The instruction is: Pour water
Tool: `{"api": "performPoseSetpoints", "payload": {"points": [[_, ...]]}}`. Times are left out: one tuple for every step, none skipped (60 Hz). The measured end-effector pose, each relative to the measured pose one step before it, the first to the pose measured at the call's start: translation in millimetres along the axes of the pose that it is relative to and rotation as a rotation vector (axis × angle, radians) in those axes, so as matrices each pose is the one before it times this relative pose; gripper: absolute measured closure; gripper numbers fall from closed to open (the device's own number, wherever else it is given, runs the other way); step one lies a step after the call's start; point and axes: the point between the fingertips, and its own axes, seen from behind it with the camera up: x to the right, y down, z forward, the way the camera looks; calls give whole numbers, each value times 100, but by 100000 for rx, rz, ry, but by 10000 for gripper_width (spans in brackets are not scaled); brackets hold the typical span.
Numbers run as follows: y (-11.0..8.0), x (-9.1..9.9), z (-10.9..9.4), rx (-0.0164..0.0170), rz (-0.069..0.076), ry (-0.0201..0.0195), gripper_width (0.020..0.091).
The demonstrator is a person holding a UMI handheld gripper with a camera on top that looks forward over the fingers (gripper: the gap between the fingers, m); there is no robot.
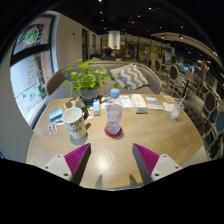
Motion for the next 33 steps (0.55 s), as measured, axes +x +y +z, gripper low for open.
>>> {"api": "performPoseSetpoints", "payload": {"points": [[143, -91, -688, 82, -80, 120, 250], [156, -93, -659, 64, -79, 132, 250], [164, -59, -619, -3, -27, 240, 251], [191, -22, -596, -56, 28, 333, 251], [14, -27, -643, -340, -32, 378, 252], [316, 51, -670, 96, -92, 197, 251], [181, -15, -480, -2, -119, 143, 251], [172, -6, -478, 2, -72, 136, 252], [155, 8, -451, 63, 30, 142, 251], [137, 2, -451, 141, 119, 125, 250], [142, -4, -395, 78, 183, 42, 251], [68, -6, -345, -269, 222, -33, 251], [191, -32, -289, -237, 182, -200, 251], [182, -42, -275, -151, 24, -317, 252], [130, -76, -264, 17, -36, -397, 251], [121, -63, -221, 57, -97, -336, 252], [79, -19, -183, 48, -222, -282, 250], [76, -21, -160, 87, -397, -195, 249], [47, 47, -191, 135, -532, -24, 250], [-24, 34, 86, 230, -471, 119, 250], [4, 115, -272, 71, -521, 312, 250], [3, 132, -104, -17, -382, 148, 251], [20, 93, -70, -71, -144, -150, 249], [8, 55, -63, 9, 180, -346, 251], [-13, 19, -69, 134, 228, -335, 250], [-2, 20, -75, 151, 130, -239, 251], [-4, 51, -55, 36, -29, -149, 250], [84, 90, 240, -19, -67, -114, 251], [27, 138, -167, -192, -389, 118, 249], [22, 128, -110, -29, -441, 110, 248], [-4, 54, 227, 122, -265, -61, 248], [-44, 68, 6, 318, -88, -114, 248], [-80, 27, -11, 417, 60, -158, 249]]}}
